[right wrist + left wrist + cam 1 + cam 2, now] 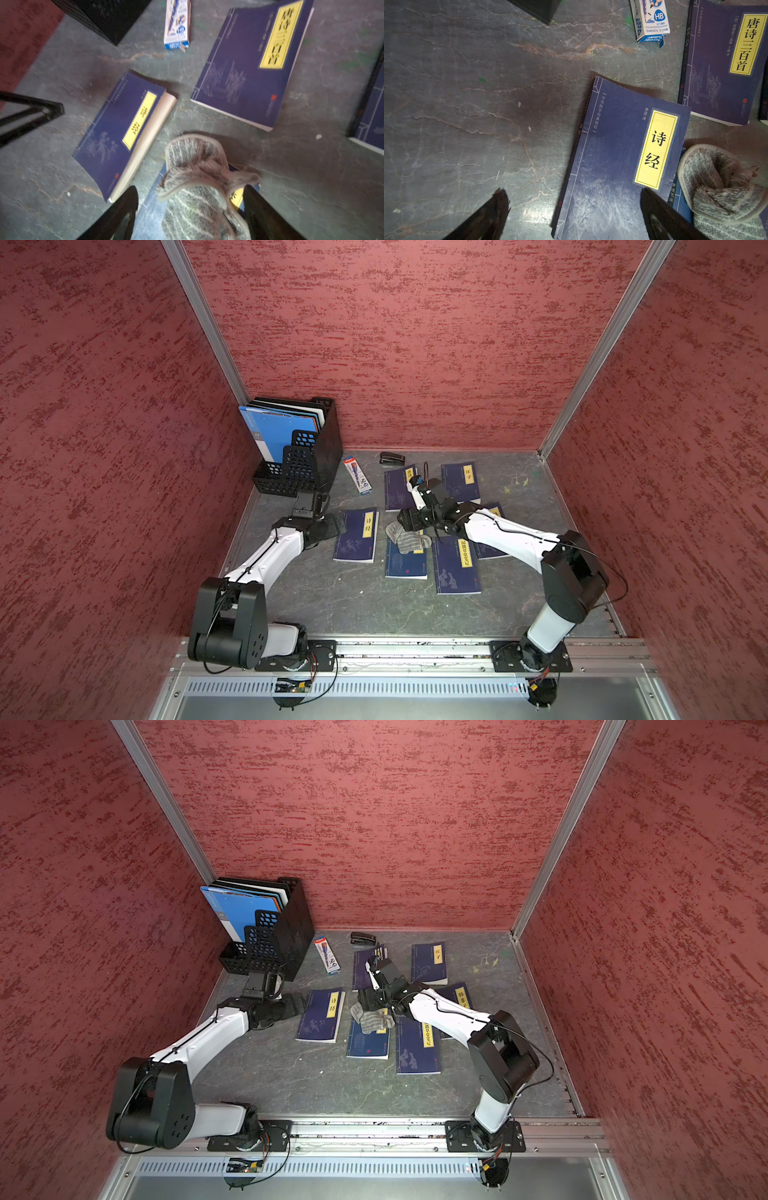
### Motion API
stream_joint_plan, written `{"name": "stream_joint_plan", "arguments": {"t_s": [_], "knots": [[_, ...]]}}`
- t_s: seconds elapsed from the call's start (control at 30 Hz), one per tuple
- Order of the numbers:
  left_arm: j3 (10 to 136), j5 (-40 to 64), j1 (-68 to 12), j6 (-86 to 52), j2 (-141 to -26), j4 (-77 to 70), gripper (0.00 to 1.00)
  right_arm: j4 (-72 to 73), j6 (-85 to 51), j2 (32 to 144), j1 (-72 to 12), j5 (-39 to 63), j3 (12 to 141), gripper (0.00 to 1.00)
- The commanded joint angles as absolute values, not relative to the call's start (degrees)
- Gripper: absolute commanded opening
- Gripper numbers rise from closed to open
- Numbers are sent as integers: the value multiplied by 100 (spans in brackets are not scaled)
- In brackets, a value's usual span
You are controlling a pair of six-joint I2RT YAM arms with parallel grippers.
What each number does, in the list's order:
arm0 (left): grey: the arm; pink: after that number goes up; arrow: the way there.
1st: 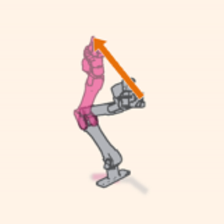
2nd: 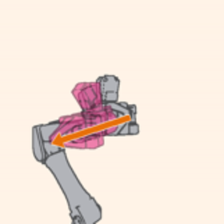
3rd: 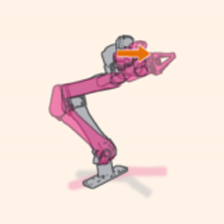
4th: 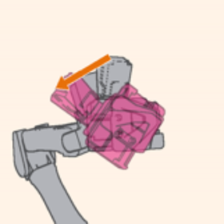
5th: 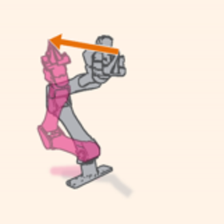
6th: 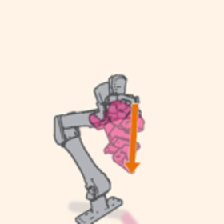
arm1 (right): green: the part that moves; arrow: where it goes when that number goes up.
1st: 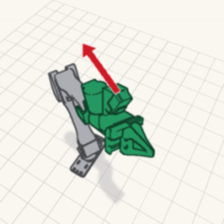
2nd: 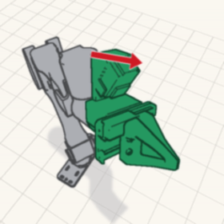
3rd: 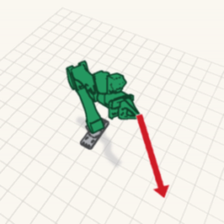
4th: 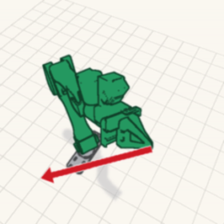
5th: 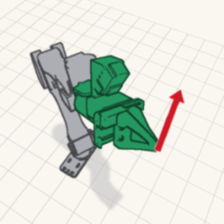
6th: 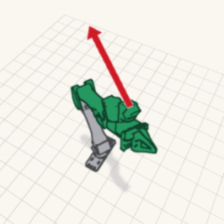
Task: Wipe the cover of the book
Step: Place the cleaning item on the book, then move the book to the center of the board.
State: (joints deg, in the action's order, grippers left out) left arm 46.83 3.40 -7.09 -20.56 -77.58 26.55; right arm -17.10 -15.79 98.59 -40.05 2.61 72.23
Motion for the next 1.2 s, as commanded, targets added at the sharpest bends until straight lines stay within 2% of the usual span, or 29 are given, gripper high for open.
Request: {"name": "stream_joint_plan", "arguments": {"t_s": [0.0,0.23,0.83,1.17], "knots": [[4727,478,-714,-1964,-7714,2593,100,-1420,-1783,10230,-4319,536,7612,75],[4723,584,-683,-1969,-7658,2599,100,-649,-2583,11106,-4622,786,7873,63],[4491,1013,-327,-2004,-7682,2340,97,-597,-2951,12156,-4763,749,8130,51],[4639,1487,-235,-1943,-8227,2356,81,-682,-3050,12528,-4873,823,8508,44]]}}
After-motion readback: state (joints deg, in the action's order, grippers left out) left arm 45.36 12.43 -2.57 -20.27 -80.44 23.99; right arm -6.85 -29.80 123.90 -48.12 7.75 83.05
